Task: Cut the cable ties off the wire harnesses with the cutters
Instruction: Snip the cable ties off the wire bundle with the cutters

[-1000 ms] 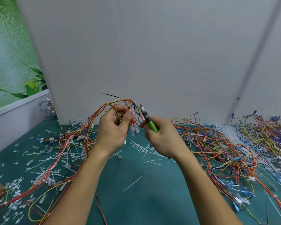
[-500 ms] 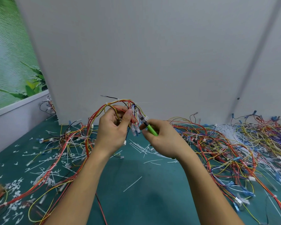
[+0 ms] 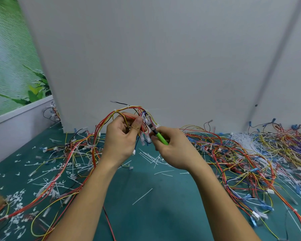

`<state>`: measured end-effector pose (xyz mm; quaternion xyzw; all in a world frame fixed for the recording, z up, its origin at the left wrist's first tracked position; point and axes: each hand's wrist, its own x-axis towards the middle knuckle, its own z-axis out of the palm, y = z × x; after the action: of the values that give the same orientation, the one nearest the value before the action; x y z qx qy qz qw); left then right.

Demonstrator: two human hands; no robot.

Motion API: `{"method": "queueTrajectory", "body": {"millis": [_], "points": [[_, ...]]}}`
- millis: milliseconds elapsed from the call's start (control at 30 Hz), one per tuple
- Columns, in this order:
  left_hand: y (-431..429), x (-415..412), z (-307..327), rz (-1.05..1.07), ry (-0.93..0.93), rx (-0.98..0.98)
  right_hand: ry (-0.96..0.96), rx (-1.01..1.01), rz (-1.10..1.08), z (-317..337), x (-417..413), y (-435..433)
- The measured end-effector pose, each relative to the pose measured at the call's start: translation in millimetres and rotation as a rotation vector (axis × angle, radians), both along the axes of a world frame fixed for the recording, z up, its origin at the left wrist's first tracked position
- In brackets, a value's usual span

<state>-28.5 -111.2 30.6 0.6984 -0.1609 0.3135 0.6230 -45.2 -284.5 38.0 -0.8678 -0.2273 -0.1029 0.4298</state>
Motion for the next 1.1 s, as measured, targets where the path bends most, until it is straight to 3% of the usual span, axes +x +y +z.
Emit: {"method": "queueTrajectory", "body": {"millis": [300,500,867,1100], "points": [[2.9,2.6,-0.5,0.027,0.009,0.019,0.149,0.033,0.062,3.8,-6.5,5.7],[5.0,3.2,-0.8,-0.021,0.028,0.054,0.143,-0.066,0.028,6.1,-9.0,6.0],[7.7,4.4,1.8,-0.034,0.042,0.04,0.206,0.064,0.023,2.7,-8.3,13.6],[11.0,5.3,-1.6,-0.088,0.078,0.102,0.205,-0.042,0.023,1.0,-7.2,15.3]]}}
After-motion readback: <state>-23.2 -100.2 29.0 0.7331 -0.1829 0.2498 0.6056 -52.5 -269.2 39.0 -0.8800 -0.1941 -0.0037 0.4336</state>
